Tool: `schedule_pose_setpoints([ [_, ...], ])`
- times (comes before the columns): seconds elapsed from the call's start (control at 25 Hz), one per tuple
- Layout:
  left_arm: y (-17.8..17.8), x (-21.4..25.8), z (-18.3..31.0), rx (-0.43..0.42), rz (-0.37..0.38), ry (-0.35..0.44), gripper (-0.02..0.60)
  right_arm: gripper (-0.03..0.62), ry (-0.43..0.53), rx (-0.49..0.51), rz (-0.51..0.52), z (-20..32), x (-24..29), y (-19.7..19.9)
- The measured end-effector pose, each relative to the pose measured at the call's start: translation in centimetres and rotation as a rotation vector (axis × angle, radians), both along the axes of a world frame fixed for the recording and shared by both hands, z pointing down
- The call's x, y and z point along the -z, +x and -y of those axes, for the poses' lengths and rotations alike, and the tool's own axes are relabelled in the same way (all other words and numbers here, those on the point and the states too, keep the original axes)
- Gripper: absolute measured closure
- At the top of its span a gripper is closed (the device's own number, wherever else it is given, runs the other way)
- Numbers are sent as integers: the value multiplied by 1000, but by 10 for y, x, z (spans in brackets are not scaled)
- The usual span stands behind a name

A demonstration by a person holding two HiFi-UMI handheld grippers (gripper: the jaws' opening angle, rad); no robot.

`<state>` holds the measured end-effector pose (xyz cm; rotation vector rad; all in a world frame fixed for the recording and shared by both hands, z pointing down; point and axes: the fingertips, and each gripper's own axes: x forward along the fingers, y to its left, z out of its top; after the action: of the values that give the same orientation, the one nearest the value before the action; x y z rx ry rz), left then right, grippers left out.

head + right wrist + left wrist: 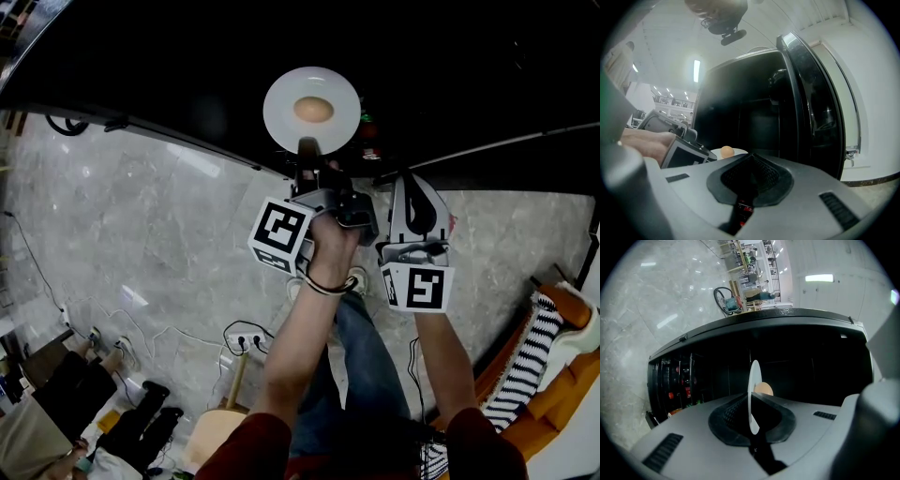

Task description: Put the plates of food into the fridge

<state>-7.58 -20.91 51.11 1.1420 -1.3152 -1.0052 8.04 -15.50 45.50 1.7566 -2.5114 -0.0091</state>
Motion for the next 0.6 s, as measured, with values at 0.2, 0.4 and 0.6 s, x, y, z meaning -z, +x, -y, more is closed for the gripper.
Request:
schedule_pose_setpoints([
  [0.2, -1, 1, 6, 6, -5, 10, 566, 585, 0, 0, 6, 1, 0, 1],
  [0.4, -3, 3, 14, 7, -5, 21, 566, 583, -3, 1, 9, 2, 1, 2],
  [0.6, -2, 5, 23, 0, 5, 37, 566, 585, -2, 5, 8, 4, 0, 3],
])
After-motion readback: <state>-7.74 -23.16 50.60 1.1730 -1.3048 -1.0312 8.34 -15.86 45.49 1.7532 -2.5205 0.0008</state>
